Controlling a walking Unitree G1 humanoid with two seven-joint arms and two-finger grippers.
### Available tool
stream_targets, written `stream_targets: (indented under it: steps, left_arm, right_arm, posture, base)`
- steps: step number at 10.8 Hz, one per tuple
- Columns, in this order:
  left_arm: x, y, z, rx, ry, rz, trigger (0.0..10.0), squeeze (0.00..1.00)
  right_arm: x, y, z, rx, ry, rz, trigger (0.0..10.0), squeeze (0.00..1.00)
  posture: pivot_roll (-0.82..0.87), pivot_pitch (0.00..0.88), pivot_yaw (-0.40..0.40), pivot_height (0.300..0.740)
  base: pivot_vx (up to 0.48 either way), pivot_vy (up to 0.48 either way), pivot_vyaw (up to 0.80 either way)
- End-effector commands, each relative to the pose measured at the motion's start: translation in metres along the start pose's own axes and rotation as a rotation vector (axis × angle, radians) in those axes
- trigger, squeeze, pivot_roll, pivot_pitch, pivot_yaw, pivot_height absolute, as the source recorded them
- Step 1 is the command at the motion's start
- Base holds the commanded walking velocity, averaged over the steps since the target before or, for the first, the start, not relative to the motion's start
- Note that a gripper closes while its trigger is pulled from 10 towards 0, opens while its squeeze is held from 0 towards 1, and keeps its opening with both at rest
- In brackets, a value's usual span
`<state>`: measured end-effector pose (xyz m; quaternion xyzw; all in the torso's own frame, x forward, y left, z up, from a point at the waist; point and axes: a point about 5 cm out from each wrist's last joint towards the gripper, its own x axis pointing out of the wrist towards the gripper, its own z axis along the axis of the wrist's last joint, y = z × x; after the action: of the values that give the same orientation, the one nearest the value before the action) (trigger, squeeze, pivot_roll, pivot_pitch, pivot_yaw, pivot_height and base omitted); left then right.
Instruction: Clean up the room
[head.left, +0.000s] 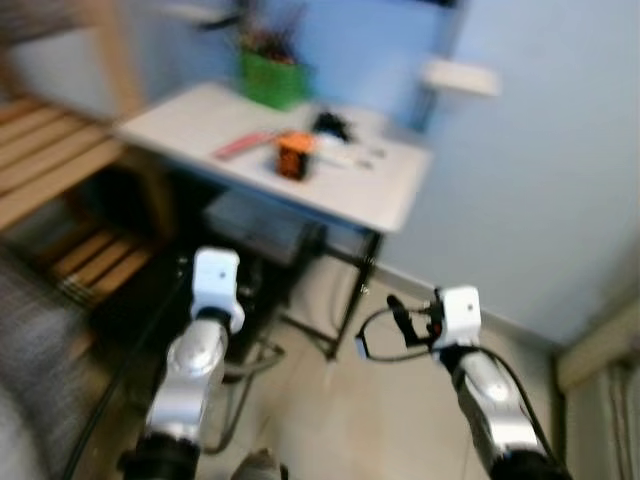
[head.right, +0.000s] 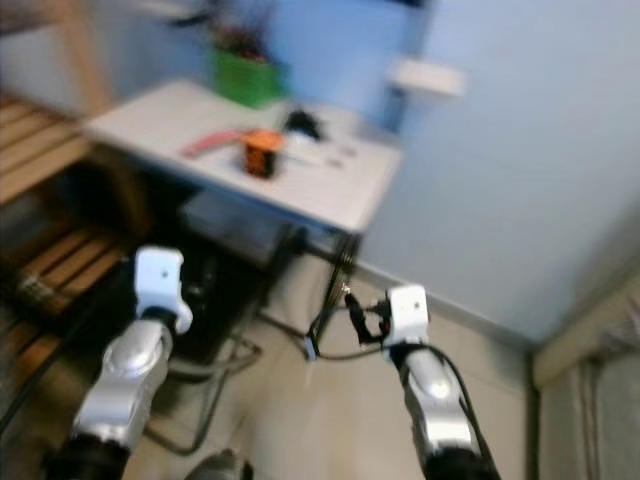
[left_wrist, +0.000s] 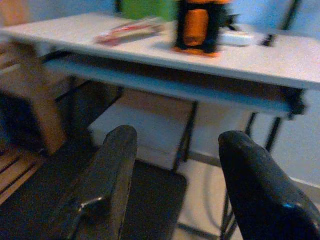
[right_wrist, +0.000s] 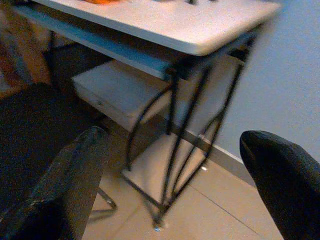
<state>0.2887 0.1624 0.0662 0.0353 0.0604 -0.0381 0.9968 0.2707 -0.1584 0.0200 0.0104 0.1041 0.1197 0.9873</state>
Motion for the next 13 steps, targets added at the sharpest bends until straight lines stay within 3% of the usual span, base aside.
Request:
stream_targets:
  steps: [1, 2, 3, 5, 8, 13]
  left_arm:
    - [0.003, 0.000, 0.006, -0.019, -0.010, 0.004, 10.0, 0.00]
    - [0.004, 0.000, 0.007, -0.003, -0.012, -0.011, 10.0, 0.00]
    - [0.007, -0.002, 0.008, 0.067, 0.007, -0.072, 10.0, 0.00]
    - [0.014, 0.003, 0.020, 0.156, -0.003, -0.162, 10.0, 0.00]
    - [0.017, 0.002, 0.021, 0.154, 0.004, -0.187, 10.0, 0.00]
    - [0.019, 0.005, 0.017, 0.150, 0.019, -0.175, 10.0, 0.00]
  right_arm:
    - [-0.009, -0.009, -0.008, -0.007, 0.040, -0.048, 10.0, 0.00]
    - [-0.013, -0.010, -0.011, -0.007, 0.037, -0.063, 10.0, 0.00]
    - [-0.019, -0.016, -0.014, 0.021, 0.025, -0.122, 10.0, 0.00]
    - [-0.027, -0.015, -0.022, 0.079, 0.020, -0.219, 10.0, 0.00]
    - [-0.026, -0.002, -0.021, 0.095, 0.000, -0.227, 10.0, 0.00]
    - [-0.024, -0.003, -0.021, 0.087, 0.011, -0.212, 10.0, 0.00]
  posture:
    - [0.19, 0.000, -0.072, 0.728]
    - [0.19, 0.000, -0.068, 0.728]
    - [0.19, 0.000, -0.063, 0.728]
    - [0.17, 0.000, 0.014, 0.728]
    - [0.15, 0.000, 0.047, 0.728]
    - [0.16, 0.000, 0.038, 0.728]
  base:
    - [0.000, 0.000, 0.00]
    - [0.000, 0.000, 0.00]
    - [0.000, 0.000, 0.00]
    - [0.000, 0.000, 0.00]
    - [0.000, 0.000, 0.00]
    - [0.000, 0.000, 0.00]
